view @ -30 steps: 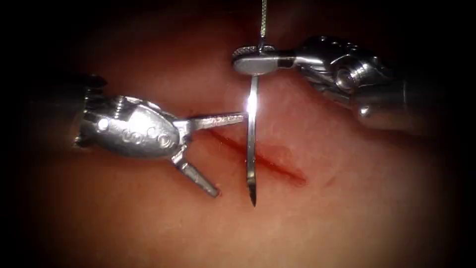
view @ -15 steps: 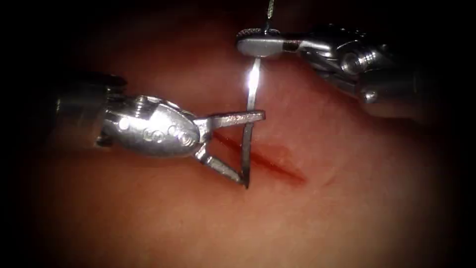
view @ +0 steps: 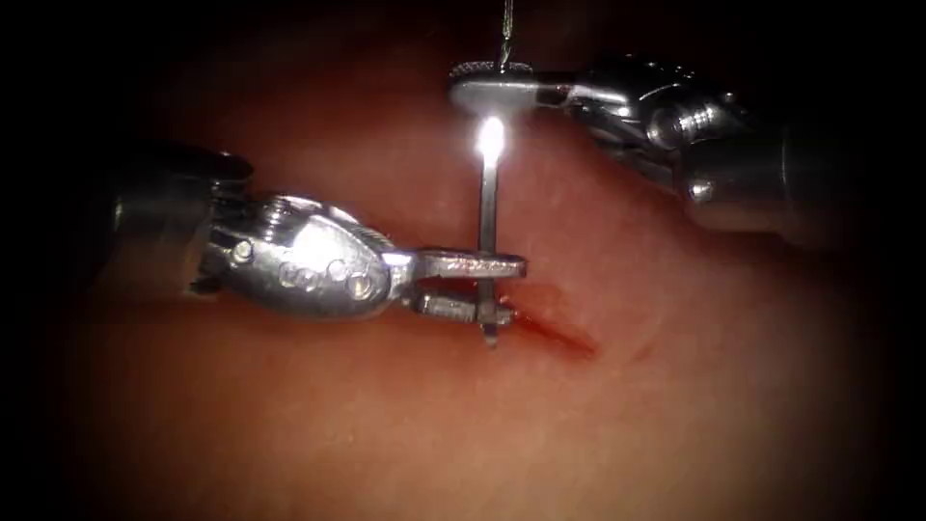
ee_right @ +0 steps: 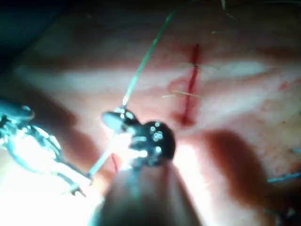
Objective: Wound Closure
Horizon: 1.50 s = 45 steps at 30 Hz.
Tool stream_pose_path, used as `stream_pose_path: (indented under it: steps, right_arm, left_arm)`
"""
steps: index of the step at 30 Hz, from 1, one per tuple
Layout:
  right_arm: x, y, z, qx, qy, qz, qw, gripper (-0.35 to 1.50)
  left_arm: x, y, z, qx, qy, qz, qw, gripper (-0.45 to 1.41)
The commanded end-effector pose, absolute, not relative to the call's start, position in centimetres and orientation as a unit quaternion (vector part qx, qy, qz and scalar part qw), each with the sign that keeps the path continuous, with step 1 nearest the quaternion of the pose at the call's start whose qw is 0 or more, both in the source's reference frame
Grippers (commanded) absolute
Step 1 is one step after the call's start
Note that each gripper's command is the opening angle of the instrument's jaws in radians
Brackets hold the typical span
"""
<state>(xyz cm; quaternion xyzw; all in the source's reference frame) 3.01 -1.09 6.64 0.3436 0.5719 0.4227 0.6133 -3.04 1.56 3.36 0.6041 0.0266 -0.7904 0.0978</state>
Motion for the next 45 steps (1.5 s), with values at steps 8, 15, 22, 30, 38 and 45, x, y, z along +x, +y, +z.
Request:
stream_pose_path:
  steps: [8, 15, 22, 30, 38, 45]
  right_arm:
    - [3.22, -1.03, 6.70, 0.298, 0.598, 0.373, 0.643, 1.13]
    - [3.19, -1.16, 6.69, 0.333, 0.586, 0.386, 0.630, 1.15]
    - [3.21, -1.26, 6.75, 0.400, 0.546, 0.423, 0.603, 0.98]
    - [3.26, -1.41, 6.85, 0.425, 0.527, 0.416, 0.607, 0.98]
    - [3.22, -1.37, 6.91, 0.371, 0.566, 0.351, 0.647, 1.41]
    - [3.08, -1.38, 6.92, 0.369, 0.573, 0.334, 0.651, 1.48]
  left_arm:
    - [-2.95, 1.61, 3.57, 0.603, 0.020, -0.791, 0.101, -0.45]
    - [-2.86, 1.64, 3.65, 0.597, 0.006, -0.795, 0.104, -0.45]
    - [-2.90, 1.60, 3.68, 0.586, -0.010, -0.799, 0.133, -0.45]
    - [-2.90, 1.60, 3.69, 0.579, -0.021, -0.801, 0.149, -0.45]
    - [-2.80, 1.58, 3.69, 0.579, -0.020, -0.800, 0.155, -0.45]
    - [-2.74, 1.59, 3.71, 0.579, -0.019, -0.800, 0.158, -0.45]
